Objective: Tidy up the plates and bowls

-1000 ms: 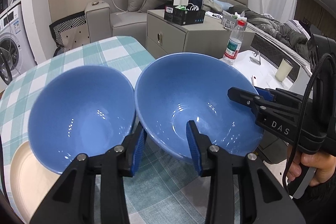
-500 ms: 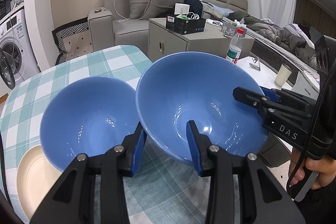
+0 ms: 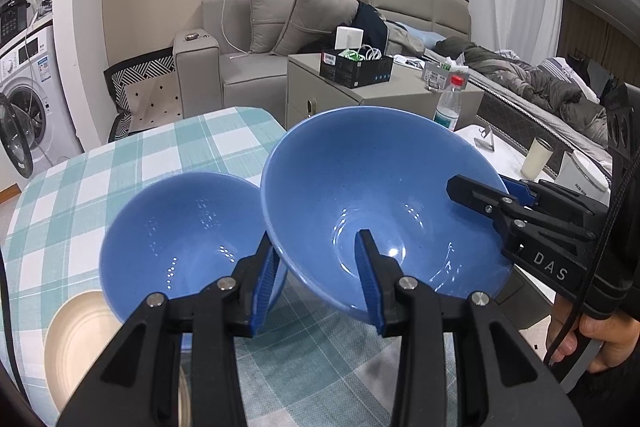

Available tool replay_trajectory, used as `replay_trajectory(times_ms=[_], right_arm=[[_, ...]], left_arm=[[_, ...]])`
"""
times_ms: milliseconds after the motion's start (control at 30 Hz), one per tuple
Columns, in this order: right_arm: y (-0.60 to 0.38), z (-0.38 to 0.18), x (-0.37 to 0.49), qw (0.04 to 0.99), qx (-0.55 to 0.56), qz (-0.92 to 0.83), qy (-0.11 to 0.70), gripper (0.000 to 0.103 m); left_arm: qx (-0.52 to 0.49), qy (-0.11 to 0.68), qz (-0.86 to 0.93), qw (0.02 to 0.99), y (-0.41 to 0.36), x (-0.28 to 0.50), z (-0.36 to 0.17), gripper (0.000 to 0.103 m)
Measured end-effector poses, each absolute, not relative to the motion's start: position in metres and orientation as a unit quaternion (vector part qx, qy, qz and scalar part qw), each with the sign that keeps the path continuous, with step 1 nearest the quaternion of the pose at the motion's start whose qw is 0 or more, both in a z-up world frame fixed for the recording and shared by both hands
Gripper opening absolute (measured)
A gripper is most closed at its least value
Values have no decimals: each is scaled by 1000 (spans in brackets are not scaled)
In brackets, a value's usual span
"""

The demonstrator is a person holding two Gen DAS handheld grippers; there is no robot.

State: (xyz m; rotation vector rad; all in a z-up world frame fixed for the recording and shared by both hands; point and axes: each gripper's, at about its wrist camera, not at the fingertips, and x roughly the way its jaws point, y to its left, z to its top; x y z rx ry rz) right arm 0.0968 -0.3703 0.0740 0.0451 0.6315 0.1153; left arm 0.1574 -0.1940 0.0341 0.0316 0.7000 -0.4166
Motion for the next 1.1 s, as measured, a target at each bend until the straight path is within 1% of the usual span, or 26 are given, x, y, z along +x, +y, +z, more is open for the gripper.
replay_trajectory(times_ms=[600,1100], right_arm=[[-320,104,97,952,-8,81,294,29],[-276,101,121,946,-21,105,307,29]], left_arm=[[-6,308,-181,934,-147,150,57,38],[-22,306,-150,940,-108,152,57,38]])
